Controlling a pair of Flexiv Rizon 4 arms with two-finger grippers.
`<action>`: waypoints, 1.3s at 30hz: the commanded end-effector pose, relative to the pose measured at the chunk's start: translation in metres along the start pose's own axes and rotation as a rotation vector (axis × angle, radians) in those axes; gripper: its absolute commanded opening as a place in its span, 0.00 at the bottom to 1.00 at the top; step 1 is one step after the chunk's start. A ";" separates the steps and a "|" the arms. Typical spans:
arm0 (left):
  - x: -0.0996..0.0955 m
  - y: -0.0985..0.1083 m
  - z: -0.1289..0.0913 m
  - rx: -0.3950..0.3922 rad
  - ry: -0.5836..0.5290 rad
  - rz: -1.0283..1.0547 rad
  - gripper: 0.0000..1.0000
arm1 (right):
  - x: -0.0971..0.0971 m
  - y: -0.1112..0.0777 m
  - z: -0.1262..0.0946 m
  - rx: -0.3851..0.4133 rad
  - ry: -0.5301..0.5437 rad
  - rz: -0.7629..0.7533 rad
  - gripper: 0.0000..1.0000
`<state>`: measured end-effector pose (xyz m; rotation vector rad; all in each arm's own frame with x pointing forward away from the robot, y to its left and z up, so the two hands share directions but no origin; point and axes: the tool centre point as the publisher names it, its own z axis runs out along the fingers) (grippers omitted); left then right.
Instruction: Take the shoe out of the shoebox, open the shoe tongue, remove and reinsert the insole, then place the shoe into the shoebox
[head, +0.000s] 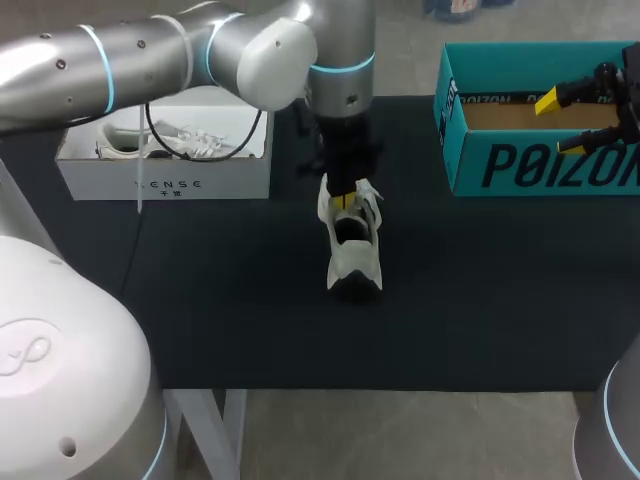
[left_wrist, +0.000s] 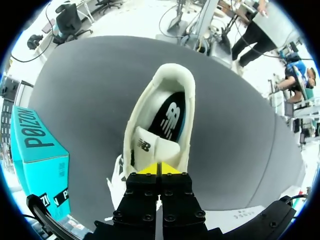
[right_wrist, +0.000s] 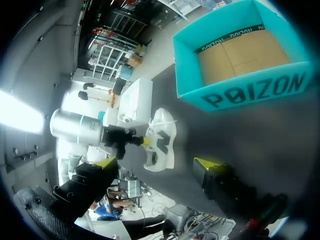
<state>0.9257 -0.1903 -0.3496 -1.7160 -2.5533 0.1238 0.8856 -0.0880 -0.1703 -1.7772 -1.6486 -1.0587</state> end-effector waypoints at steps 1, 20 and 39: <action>-0.003 -0.002 0.012 0.013 0.033 -0.019 0.00 | 0.000 0.000 0.000 0.000 -0.003 0.000 1.00; 0.004 -0.042 -0.027 0.286 -0.065 -0.409 0.00 | 0.000 0.000 0.000 0.000 -0.003 0.000 1.00; 0.025 -0.080 -0.049 0.218 -0.103 -1.070 0.00 | 0.000 0.000 0.000 0.000 -0.003 0.000 1.00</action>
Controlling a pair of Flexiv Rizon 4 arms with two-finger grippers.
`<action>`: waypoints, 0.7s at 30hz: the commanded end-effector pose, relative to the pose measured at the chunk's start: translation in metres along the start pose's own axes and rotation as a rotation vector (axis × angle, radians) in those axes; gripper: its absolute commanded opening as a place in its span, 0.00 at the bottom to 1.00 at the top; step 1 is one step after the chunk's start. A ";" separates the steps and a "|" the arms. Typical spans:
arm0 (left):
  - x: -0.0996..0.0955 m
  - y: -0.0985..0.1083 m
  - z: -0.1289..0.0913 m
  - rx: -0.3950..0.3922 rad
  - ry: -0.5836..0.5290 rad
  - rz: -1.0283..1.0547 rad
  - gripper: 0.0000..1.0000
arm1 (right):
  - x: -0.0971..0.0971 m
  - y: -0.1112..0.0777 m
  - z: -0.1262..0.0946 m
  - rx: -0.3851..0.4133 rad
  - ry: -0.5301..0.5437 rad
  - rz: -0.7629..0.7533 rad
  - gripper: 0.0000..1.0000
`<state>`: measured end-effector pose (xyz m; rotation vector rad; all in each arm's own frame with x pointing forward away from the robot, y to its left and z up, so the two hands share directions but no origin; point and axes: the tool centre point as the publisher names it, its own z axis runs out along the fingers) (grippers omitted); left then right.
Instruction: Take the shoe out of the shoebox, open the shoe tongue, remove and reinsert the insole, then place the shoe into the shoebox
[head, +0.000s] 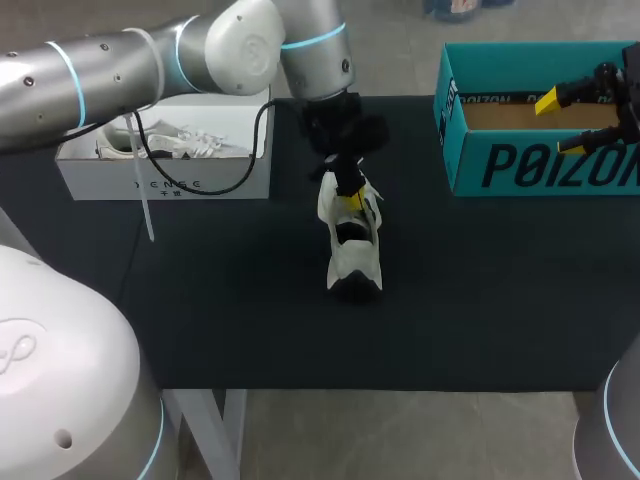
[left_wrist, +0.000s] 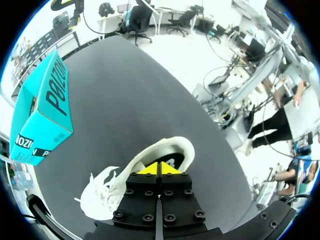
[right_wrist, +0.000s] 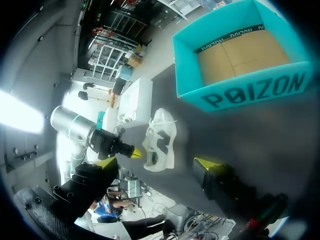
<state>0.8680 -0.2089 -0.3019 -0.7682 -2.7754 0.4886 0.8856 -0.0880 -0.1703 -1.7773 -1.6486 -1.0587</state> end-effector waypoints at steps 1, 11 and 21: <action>0.027 -0.002 -0.006 -0.070 -0.156 -0.448 0.00 | 0.000 0.000 0.000 0.000 -0.003 0.000 1.00; 0.059 -0.009 0.002 -0.201 -0.169 -0.688 1.00 | 0.000 0.000 0.000 0.000 -0.003 0.000 1.00; 0.048 -0.018 0.027 -0.262 -0.132 -0.639 1.00 | 0.000 0.000 0.000 0.000 -0.003 0.000 1.00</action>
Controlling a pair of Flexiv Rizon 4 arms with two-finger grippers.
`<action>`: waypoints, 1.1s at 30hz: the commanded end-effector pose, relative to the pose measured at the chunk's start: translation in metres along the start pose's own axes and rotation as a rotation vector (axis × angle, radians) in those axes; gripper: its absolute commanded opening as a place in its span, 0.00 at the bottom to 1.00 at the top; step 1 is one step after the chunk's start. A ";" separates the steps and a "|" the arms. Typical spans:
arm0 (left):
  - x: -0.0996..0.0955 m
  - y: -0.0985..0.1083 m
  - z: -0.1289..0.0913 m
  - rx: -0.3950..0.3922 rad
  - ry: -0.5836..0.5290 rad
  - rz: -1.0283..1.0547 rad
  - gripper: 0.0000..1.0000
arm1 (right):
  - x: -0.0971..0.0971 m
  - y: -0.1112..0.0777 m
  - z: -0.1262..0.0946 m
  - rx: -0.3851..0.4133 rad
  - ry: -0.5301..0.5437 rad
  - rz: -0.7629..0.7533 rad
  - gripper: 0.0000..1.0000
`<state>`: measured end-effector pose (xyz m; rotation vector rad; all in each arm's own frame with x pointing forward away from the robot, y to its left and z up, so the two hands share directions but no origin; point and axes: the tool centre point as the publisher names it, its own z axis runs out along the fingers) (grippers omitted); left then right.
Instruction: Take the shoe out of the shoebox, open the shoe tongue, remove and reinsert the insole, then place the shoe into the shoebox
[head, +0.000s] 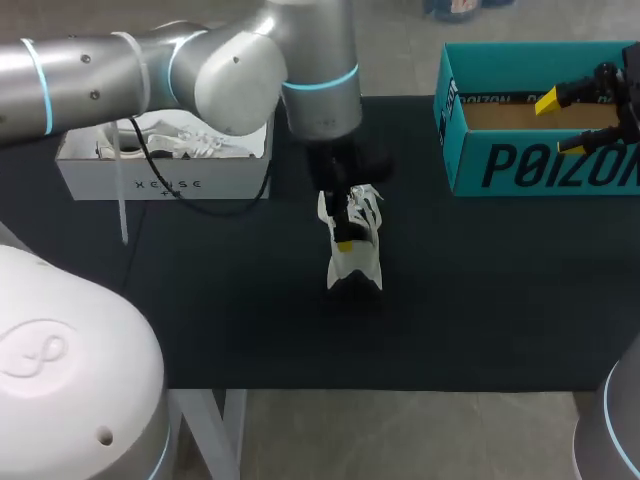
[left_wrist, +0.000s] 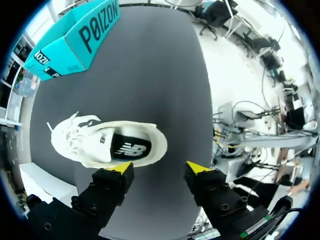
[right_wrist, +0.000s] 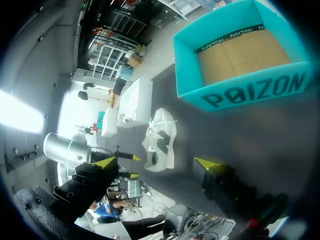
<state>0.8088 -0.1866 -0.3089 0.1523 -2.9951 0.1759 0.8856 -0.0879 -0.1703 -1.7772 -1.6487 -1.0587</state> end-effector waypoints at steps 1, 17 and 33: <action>-0.002 -0.019 0.010 -0.085 -0.033 0.011 1.00 | 0.000 0.000 0.000 0.000 -0.003 0.000 1.00; -0.005 -0.027 0.052 -0.166 -0.092 0.120 1.00 | 0.000 0.000 0.000 0.000 -0.003 0.000 1.00; -0.001 -0.008 0.089 -0.140 -0.104 0.093 1.00 | 0.000 0.000 0.000 0.000 -0.003 0.000 1.00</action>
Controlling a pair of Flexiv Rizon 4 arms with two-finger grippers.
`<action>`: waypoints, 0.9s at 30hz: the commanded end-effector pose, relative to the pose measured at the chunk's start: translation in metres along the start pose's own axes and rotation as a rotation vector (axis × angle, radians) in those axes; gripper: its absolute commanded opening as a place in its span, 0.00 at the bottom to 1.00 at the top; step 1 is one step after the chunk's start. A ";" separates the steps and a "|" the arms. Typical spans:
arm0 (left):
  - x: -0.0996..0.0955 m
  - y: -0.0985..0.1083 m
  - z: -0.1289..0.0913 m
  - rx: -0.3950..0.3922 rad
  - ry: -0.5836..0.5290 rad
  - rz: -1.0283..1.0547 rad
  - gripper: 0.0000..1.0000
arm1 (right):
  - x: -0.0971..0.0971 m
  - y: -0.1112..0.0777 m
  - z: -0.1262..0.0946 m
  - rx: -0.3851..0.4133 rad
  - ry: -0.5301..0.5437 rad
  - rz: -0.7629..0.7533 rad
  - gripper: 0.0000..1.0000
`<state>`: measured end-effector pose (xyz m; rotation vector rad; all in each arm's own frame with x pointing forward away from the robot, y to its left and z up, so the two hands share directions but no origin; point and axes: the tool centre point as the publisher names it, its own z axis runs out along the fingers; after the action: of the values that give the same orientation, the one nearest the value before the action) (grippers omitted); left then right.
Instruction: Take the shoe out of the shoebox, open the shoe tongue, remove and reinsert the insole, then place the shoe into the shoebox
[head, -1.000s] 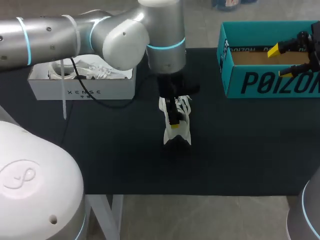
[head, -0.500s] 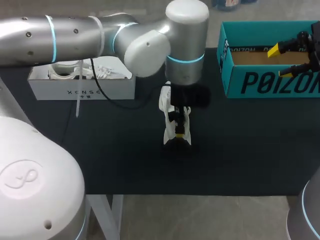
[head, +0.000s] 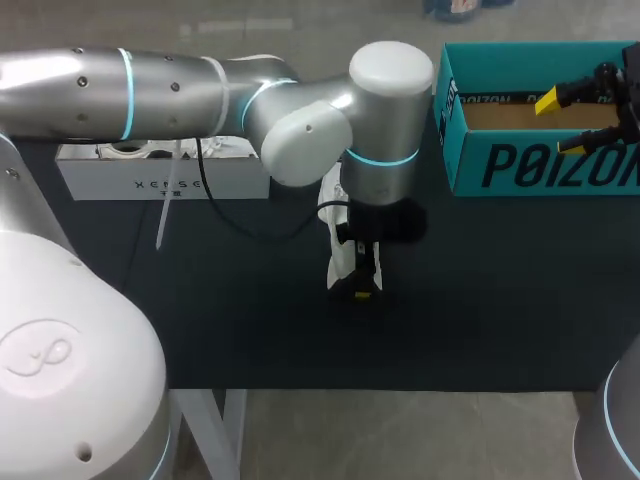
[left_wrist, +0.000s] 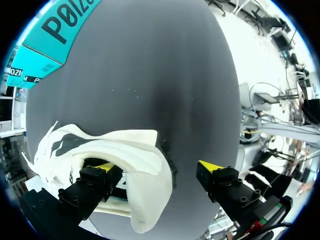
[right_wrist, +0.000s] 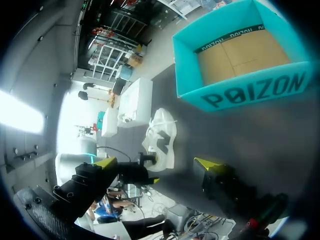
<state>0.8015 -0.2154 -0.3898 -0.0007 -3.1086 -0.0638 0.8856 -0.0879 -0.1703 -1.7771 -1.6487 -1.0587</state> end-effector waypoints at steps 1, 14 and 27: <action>0.002 0.011 0.008 0.020 0.002 -0.006 1.00 | 0.000 0.000 0.000 0.000 -0.003 0.000 1.00; 0.003 0.012 0.023 0.015 0.027 -0.025 0.00 | 0.000 0.000 0.000 0.000 -0.003 0.000 1.00; 0.015 0.031 -0.048 0.017 0.024 0.150 0.00 | 0.000 0.000 0.000 0.000 -0.003 0.000 1.00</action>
<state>0.7912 -0.2026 -0.3767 -0.1762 -3.0727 -0.0583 0.8855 -0.0879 -0.1704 -1.7770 -1.6487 -1.0586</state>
